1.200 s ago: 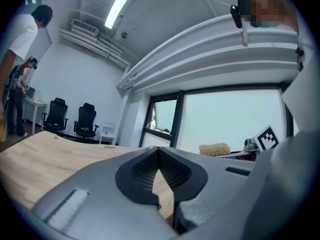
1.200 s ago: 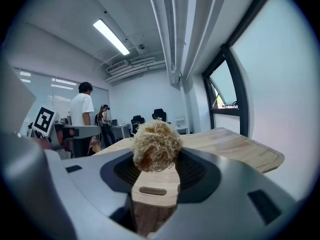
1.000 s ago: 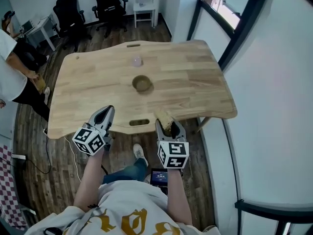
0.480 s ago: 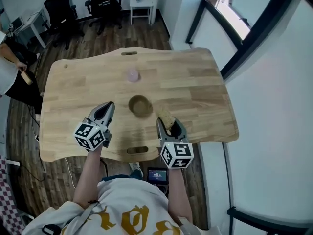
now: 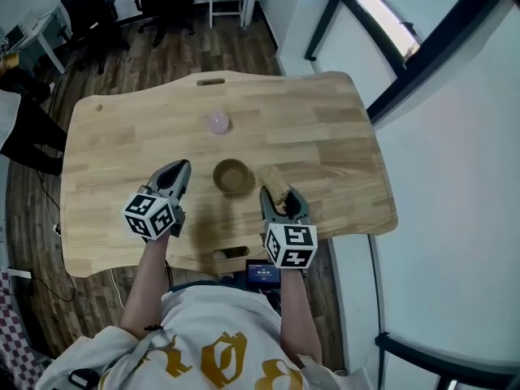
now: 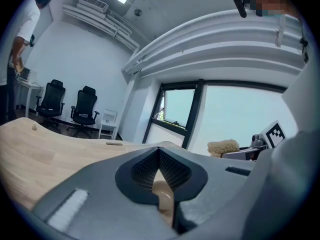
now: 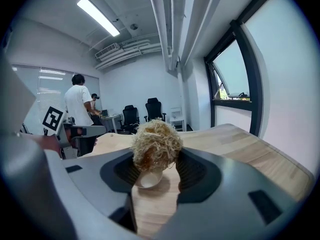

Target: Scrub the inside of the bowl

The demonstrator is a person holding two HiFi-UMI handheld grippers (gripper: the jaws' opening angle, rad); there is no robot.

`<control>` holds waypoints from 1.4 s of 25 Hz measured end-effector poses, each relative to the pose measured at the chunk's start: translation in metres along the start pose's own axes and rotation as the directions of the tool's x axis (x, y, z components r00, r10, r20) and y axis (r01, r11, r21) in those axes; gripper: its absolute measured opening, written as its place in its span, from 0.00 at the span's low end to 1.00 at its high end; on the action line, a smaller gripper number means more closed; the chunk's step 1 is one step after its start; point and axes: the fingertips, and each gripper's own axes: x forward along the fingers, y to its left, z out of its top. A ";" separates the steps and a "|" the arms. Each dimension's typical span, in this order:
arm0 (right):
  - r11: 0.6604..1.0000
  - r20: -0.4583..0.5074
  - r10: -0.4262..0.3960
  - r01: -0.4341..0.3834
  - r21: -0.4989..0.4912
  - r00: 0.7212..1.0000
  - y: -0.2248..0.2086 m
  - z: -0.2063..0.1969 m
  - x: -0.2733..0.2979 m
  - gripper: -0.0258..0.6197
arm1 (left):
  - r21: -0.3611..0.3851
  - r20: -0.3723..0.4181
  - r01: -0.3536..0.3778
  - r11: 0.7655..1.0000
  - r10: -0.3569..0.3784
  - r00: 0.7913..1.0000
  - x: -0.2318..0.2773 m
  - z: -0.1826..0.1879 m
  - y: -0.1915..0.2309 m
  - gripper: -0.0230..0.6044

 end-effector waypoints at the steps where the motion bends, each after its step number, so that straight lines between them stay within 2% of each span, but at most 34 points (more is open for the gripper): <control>1: 1.000 -0.003 0.001 -0.001 0.000 1.000 0.000 0.000 0.001 0.34 | -0.005 -0.003 -0.010 1.000 0.010 1.000 0.001 -0.001 0.003 0.04; 5: 0.999 -0.015 0.029 -0.029 -0.013 0.999 0.008 -0.001 0.004 0.34 | -0.043 -0.004 -0.037 0.998 0.037 0.999 0.001 -0.003 0.013 0.04; 15: 0.999 -0.040 0.034 -0.035 -0.023 0.999 -0.003 -0.003 0.014 0.34 | -0.025 -0.071 -0.075 0.997 0.073 0.995 0.015 -0.016 0.018 0.04; 21: 0.996 -0.048 0.056 -0.052 0.072 0.997 -0.011 -0.007 0.020 0.34 | -0.036 -0.106 -0.112 0.993 0.108 0.989 0.023 -0.030 0.032 0.04; 27: 0.991 -0.077 0.061 -0.051 0.127 0.995 -0.017 -0.019 0.037 0.34 | -0.073 -0.147 -0.083 0.994 0.072 0.987 0.040 -0.043 0.040 0.04; 35: 0.991 -0.170 0.102 -0.086 0.101 0.980 -0.007 -0.050 0.056 0.34 | -0.100 -0.242 -0.073 0.992 0.047 0.969 0.052 -0.073 0.038 0.04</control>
